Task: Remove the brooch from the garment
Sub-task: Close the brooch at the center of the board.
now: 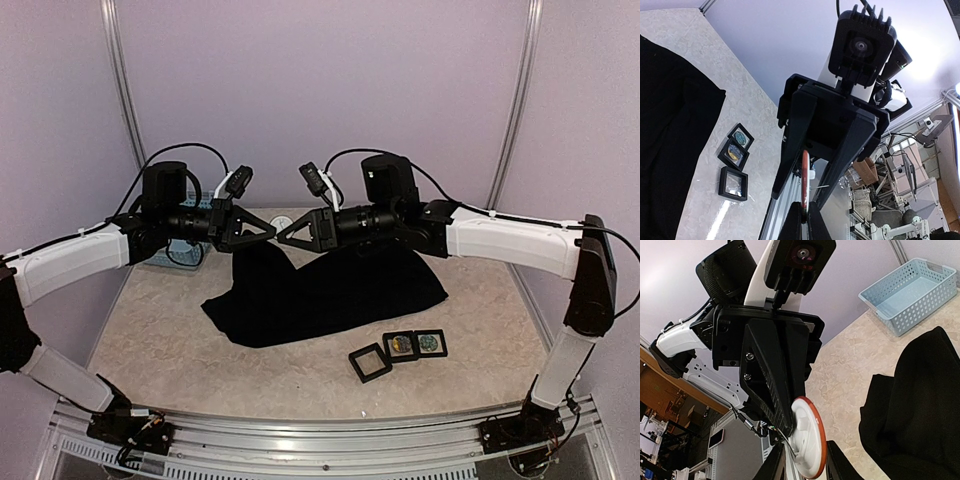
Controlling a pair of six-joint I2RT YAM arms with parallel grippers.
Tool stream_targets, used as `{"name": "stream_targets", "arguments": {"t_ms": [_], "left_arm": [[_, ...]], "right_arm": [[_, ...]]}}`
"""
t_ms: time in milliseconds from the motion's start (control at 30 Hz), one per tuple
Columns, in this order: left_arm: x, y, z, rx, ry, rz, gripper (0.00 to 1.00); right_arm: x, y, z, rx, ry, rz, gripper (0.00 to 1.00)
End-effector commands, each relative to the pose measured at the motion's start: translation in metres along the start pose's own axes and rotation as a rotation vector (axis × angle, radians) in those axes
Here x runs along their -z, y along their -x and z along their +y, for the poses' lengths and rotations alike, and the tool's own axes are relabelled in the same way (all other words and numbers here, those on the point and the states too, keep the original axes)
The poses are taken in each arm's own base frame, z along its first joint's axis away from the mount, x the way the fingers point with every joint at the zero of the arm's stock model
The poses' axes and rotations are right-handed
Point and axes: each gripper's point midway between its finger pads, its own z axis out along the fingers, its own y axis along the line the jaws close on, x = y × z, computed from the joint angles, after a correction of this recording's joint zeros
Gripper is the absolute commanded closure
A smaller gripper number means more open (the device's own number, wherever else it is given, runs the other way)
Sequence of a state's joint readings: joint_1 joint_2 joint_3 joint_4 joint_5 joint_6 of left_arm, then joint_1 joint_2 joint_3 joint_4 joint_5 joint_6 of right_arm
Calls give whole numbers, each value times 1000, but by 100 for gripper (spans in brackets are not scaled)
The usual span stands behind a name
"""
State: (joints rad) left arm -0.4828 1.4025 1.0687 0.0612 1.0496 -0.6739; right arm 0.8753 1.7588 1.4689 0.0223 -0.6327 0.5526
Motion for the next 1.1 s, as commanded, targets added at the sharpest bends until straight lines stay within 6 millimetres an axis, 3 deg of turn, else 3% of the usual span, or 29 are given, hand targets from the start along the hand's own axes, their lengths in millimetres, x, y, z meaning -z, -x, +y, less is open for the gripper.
{"name": "stream_targets", "arguments": {"t_ms": [0,600,1067], "left_arm": [[1,-1,-12,-43,-21,2,100],[0,-4,-17,-58,-28,16,100],[-6,-10,-21,-68,-32,55,100]], "right_arm": [[-5,5,4,2,7,-17,76],[-5,8,1,-15,0,-39,87],[-13,-5,4,-39,60,34,90]]}}
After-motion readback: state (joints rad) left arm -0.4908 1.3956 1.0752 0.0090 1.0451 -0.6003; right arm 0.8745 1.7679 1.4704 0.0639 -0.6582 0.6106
